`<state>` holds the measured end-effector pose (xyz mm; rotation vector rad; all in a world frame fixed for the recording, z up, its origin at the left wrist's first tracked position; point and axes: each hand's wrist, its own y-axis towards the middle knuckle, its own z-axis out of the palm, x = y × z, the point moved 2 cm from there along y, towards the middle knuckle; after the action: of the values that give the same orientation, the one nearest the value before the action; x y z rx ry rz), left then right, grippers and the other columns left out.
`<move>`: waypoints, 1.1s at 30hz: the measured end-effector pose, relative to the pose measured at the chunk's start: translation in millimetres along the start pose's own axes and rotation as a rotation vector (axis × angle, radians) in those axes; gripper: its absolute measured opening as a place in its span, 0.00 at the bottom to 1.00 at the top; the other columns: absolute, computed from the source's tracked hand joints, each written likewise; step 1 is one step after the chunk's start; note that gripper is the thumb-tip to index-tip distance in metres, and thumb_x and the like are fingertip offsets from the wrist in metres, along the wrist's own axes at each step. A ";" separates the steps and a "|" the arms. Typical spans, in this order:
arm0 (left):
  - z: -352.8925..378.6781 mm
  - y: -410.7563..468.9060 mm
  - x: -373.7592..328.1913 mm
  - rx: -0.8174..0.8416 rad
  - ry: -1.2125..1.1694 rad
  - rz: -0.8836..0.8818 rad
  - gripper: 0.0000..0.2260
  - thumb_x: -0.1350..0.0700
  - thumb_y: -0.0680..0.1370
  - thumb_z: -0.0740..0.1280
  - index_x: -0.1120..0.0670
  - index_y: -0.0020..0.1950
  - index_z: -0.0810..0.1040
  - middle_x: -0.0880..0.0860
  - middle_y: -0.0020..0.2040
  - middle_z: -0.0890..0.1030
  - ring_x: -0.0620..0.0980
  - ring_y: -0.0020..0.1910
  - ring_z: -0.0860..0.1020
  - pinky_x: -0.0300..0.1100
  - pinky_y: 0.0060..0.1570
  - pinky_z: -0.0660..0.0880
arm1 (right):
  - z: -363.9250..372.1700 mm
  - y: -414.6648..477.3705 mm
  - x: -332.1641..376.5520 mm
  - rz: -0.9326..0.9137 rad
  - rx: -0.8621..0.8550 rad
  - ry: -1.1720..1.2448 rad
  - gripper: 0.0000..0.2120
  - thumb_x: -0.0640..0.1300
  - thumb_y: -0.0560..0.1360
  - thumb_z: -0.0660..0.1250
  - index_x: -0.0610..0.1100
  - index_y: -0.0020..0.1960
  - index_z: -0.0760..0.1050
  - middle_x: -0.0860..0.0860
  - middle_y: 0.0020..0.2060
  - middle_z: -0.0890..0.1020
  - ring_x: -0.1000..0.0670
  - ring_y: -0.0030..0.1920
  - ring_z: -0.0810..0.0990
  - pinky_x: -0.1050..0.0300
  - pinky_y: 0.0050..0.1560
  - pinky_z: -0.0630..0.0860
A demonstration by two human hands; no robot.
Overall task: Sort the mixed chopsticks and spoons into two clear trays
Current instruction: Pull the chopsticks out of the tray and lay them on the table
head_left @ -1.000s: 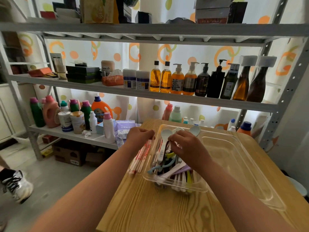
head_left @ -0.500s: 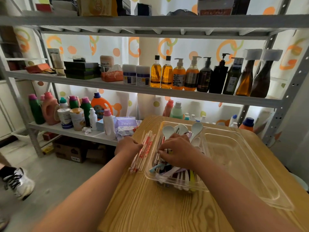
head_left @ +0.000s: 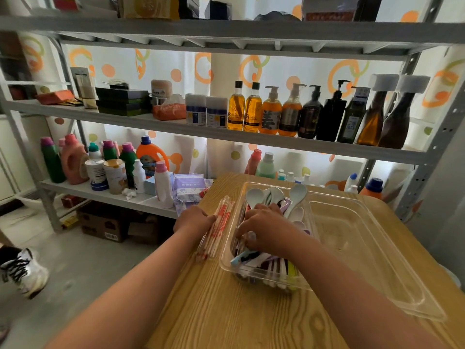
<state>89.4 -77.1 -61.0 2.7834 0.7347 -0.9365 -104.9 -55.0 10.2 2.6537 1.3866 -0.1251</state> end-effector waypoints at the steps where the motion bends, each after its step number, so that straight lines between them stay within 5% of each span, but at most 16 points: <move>1: -0.8 -0.2 -0.1 -0.002 0.002 0.001 0.16 0.41 0.76 0.65 0.53 0.45 0.81 0.51 0.43 0.82 0.49 0.43 0.79 0.44 0.46 0.75 | -0.2 1.3 0.4 -0.012 0.000 -0.014 0.15 0.47 0.76 0.64 0.56 0.62 0.75 0.55 0.62 0.74 0.51 0.63 0.66 0.50 0.62 0.60; 15: -15.5 -11.6 -5.7 -0.063 0.028 0.049 0.14 0.45 0.78 0.63 0.53 0.53 0.81 0.51 0.47 0.82 0.49 0.46 0.78 0.42 0.45 0.73 | -5.5 -12.2 1.4 -0.042 -0.277 0.157 0.12 0.44 0.77 0.64 0.49 0.59 0.78 0.51 0.62 0.77 0.50 0.62 0.74 0.51 0.65 0.64; 24: -13.6 -21.1 -7.6 -0.048 -0.066 0.042 0.12 0.48 0.78 0.63 0.54 0.49 0.80 0.51 0.44 0.81 0.49 0.44 0.78 0.42 0.43 0.73 | -9.9 -21.7 -1.1 -0.076 -0.550 0.113 0.11 0.37 0.66 0.76 0.44 0.47 0.81 0.48 0.42 0.84 0.48 0.40 0.83 0.51 0.42 0.81; 29: -19.3 -26.8 -25.6 -0.043 -0.204 0.089 0.13 0.47 0.78 0.61 0.54 0.43 0.81 0.52 0.42 0.83 0.52 0.44 0.80 0.46 0.50 0.75 | -20.7 -27.4 0.5 -0.027 -0.768 0.265 0.11 0.33 0.69 0.72 0.40 0.51 0.77 0.45 0.42 0.82 0.45 0.40 0.82 0.52 0.40 0.81; 33: -27.1 -40.3 -49.4 -0.011 -0.506 0.136 0.15 0.48 0.80 0.61 0.54 0.38 0.79 0.49 0.36 0.81 0.45 0.34 0.75 0.39 0.37 0.70 | -27.5 -30.1 4.2 -0.084 -0.813 0.225 0.15 0.32 0.68 0.73 0.42 0.52 0.75 0.44 0.43 0.82 0.46 0.41 0.82 0.54 0.40 0.82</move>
<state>50.4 -55.1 -8.1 2.3823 0.4608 -1.5086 -127.1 -30.1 34.1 1.9627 1.2380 0.6114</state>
